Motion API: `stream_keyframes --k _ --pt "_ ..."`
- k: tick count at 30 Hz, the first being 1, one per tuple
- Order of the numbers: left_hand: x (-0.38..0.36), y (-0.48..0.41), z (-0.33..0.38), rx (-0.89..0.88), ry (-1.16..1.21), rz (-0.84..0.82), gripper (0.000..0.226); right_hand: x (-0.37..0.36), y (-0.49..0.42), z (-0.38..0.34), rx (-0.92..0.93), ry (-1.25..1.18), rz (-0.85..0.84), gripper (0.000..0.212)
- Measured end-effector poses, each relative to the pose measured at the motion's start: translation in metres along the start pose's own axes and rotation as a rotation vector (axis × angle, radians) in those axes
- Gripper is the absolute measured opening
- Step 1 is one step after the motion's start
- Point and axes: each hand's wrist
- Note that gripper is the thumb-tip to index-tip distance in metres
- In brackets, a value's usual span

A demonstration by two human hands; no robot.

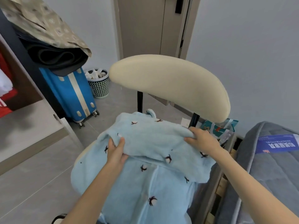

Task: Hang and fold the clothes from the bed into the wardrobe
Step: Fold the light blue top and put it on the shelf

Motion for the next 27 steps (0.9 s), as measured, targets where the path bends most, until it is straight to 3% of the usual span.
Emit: stream_keyframes --k 2,4,6,7,10,12,15,17,22,24,27 --pt "-0.002 0.002 -0.010 0.108 -0.145 0.010 0.051 -0.007 -0.006 0.005 -0.123 0.161 0.009 0.030" --pt "0.001 0.005 -0.017 0.143 -0.431 0.160 0.061 -0.024 -0.012 0.010 -0.213 0.254 -0.056 0.047" --pt "0.002 0.004 -0.014 -0.056 -0.797 0.297 0.068 -0.040 -0.019 0.010 -0.207 0.171 -0.090 0.059" --pt "0.000 0.000 -0.011 -0.237 -0.917 0.270 0.066 -0.045 -0.026 0.009 -0.202 0.081 -0.102 0.063" --pt "-0.019 -0.018 -0.002 -0.662 -1.217 -0.092 0.045 -0.055 -0.051 0.001 -0.194 -0.143 -0.149 0.065" --pt "-0.037 -0.038 0.001 -0.761 -1.362 -0.390 0.041 -0.059 -0.070 -0.005 -0.214 -0.209 -0.191 0.073" --pt "-0.058 -0.075 -0.005 -0.627 -1.655 -0.807 0.052 -0.070 -0.092 -0.007 -0.323 -0.254 -0.293 0.093" --pt "-0.066 -0.097 -0.013 -0.456 -1.832 -0.952 0.067 -0.082 -0.102 -0.004 -0.393 -0.217 -0.334 0.102" --pt "-0.078 -0.137 -0.030 -0.284 -1.955 -0.966 0.104 -0.103 -0.120 0.000 -0.458 -0.018 -0.268 0.083" --pt "-0.082 -0.144 -0.033 -0.252 -1.945 -0.949 0.101 -0.102 -0.124 -0.005 -0.482 -0.029 -0.268 0.073" --pt "-0.082 -0.141 -0.035 -0.312 -1.909 -0.896 0.067 -0.100 -0.112 -0.015 -0.385 0.041 -0.089 0.057"
Point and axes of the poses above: each hand's wrist, its own y-axis away from the middle knuckle, its own x-axis out of the back of the hand, z = x × y, and after that the axes turned 14 degrees about -x, right-handed
